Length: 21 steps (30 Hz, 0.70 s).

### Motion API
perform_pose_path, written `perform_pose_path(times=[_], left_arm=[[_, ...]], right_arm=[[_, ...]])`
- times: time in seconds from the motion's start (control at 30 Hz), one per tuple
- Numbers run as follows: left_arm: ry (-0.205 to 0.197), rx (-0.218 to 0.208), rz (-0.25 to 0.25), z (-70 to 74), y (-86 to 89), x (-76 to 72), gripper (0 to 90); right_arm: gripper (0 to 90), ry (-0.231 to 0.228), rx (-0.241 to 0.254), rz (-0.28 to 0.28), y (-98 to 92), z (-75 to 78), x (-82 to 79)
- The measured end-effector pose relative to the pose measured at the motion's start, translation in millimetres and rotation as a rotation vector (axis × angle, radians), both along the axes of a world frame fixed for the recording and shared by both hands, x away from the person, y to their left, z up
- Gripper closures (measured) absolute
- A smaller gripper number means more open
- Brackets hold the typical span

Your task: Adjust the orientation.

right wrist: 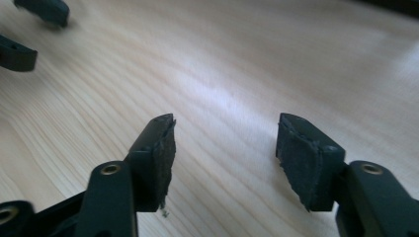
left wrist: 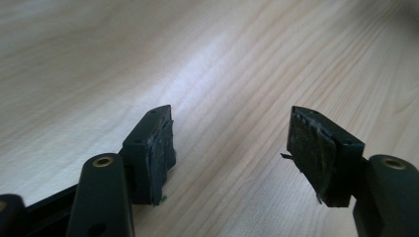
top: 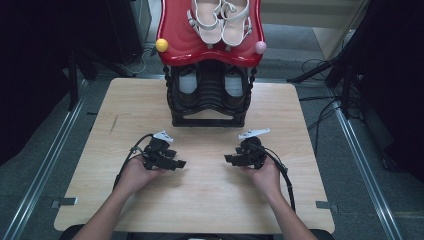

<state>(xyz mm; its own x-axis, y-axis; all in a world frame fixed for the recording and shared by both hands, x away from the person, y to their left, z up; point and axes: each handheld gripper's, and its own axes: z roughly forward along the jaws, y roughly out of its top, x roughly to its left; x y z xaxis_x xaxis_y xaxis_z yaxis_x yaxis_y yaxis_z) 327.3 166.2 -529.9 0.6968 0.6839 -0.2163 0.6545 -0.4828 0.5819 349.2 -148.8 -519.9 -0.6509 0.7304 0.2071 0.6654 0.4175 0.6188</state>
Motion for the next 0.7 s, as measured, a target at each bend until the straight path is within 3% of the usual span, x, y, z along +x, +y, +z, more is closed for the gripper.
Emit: perform_pose_path(times=[0.1, 0.2, 0.23, 0.3, 0.37, 0.57, 0.7], left_arm=[[-0.058, 0.068, -0.057, -0.6, -13.8, -7.7, 31.0], [-0.149, 0.160, -0.094, -4.3, -31.4, -17.3, 24.6], [-0.165, 0.167, -0.115, -6.1, -36.1, -19.5, 22.0], [-0.169, 0.157, -0.136, -8.0, -42.6, -21.0, 14.1], [-0.180, 0.143, -0.132, -9.2, -44.8, -21.2, 13.7], [-0.192, 0.132, -0.134, -10.5, -43.7, -21.3, 13.7], [-0.196, 0.122, -0.137, -11.1, -42.8, -21.4, 13.7]], right_arm=[[38.9, 0.010, -0.076, 0.026, 5.9, -6.7, -2.1], [35.9, -0.019, -0.120, 0.048, 13.2, -7.6, -7.8], [34.3, -0.041, -0.141, 0.061, 16.0, -8.3, -9.5], [33.7, -0.076, -0.191, 0.081, 20.8, -9.3, -14.0], [32.3, -0.094, -0.216, 0.100, 22.9, -10.0, -15.9], [32.0, -0.087, -0.189, 0.090, 20.0, -10.3, -14.5], [33.1, -0.053, -0.151, 0.068, 16.6, -9.0, -10.8]])
